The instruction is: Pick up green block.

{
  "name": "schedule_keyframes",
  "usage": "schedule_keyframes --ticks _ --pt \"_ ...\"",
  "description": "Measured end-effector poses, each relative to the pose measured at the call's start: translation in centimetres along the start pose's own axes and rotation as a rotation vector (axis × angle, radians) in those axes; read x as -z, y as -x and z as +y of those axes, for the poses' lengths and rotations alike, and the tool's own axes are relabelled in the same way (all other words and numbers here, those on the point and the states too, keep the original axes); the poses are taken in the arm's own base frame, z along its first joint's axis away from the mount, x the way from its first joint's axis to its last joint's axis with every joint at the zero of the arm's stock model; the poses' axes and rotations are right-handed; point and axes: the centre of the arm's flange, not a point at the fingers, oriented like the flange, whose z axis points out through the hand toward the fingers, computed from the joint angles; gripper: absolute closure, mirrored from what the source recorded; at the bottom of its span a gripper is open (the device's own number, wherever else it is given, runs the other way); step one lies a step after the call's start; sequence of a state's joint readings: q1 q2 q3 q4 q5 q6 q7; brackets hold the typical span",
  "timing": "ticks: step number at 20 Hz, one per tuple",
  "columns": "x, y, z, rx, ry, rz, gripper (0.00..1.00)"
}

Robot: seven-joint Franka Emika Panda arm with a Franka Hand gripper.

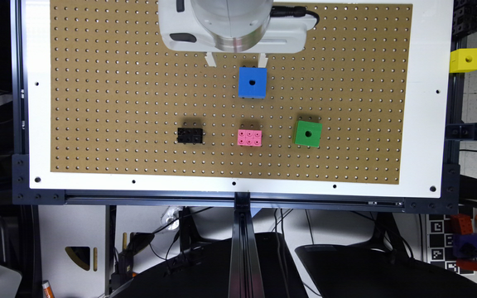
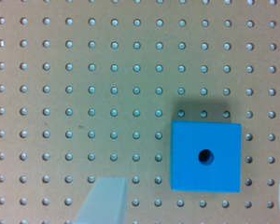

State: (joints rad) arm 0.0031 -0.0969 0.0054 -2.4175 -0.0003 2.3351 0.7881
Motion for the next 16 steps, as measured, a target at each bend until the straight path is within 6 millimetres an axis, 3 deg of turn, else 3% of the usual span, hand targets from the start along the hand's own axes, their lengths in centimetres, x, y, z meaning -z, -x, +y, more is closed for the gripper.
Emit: schedule_keyframes --ticks 7,11,16 --pt "0.4 0.2 -0.7 0.005 -0.007 0.007 0.00" --pt "0.8 0.8 -3.8 0.009 -0.019 0.017 0.00" --pt "-0.1 1.5 -9.6 0.012 -0.031 0.009 0.00"
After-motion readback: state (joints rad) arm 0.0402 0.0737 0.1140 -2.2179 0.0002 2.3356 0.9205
